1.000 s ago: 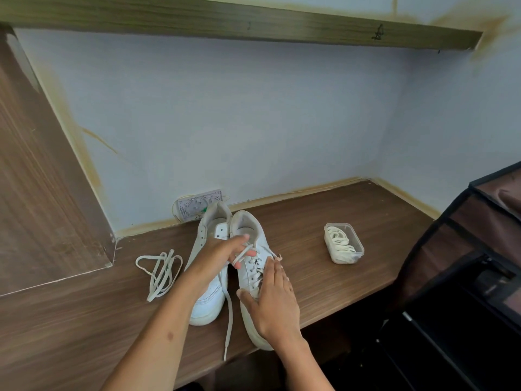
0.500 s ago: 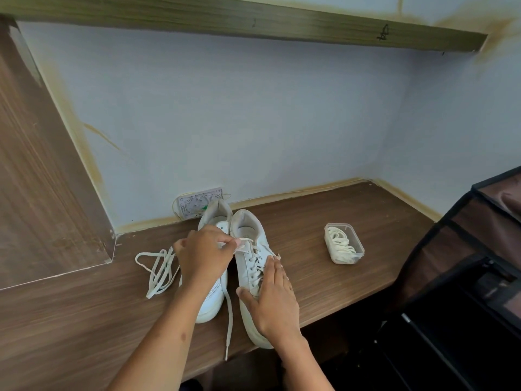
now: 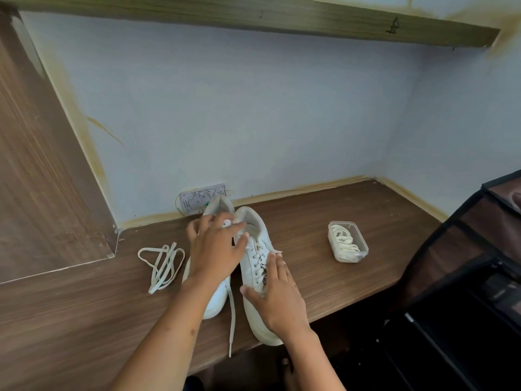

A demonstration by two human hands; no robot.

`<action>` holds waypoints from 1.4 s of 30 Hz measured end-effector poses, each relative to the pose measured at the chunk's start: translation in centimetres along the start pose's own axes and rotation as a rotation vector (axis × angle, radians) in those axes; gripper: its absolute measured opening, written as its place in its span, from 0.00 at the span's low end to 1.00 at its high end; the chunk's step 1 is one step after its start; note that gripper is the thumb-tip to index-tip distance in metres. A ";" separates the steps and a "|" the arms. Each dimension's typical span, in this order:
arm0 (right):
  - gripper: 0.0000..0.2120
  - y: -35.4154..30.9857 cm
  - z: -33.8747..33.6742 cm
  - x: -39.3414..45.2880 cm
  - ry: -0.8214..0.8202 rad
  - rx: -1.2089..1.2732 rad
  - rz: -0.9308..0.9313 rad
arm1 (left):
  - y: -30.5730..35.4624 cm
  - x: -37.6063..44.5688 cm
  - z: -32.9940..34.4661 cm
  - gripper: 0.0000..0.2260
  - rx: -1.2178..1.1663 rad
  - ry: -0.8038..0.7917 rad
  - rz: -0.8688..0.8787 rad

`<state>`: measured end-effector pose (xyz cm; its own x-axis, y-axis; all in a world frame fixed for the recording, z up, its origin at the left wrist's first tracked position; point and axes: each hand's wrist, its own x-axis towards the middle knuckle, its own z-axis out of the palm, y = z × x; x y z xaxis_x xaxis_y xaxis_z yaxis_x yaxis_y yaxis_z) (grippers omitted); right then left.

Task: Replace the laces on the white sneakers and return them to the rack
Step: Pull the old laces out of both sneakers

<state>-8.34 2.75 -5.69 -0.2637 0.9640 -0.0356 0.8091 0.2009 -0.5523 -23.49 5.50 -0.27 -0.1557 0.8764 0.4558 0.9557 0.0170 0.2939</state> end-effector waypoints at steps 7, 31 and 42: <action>0.35 2.0 -3.4 0.1 -0.058 -0.105 0.056 | 1.6 -0.1 1.5 0.14 -0.013 -0.096 0.016; 0.33 4.3 -4.3 0.5 0.089 -0.069 0.056 | -1.1 0.5 -2.0 0.10 -0.006 -0.058 -0.358; 0.32 4.2 -3.9 0.2 0.146 0.006 0.071 | 2.2 1.8 2.0 0.16 0.159 -0.310 -0.005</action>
<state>-2.93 4.43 -4.83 -0.1262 0.9909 0.0463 0.8198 0.1305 -0.5576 -21.17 8.11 -0.51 -0.1010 0.9801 0.1708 0.9858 0.0754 0.1502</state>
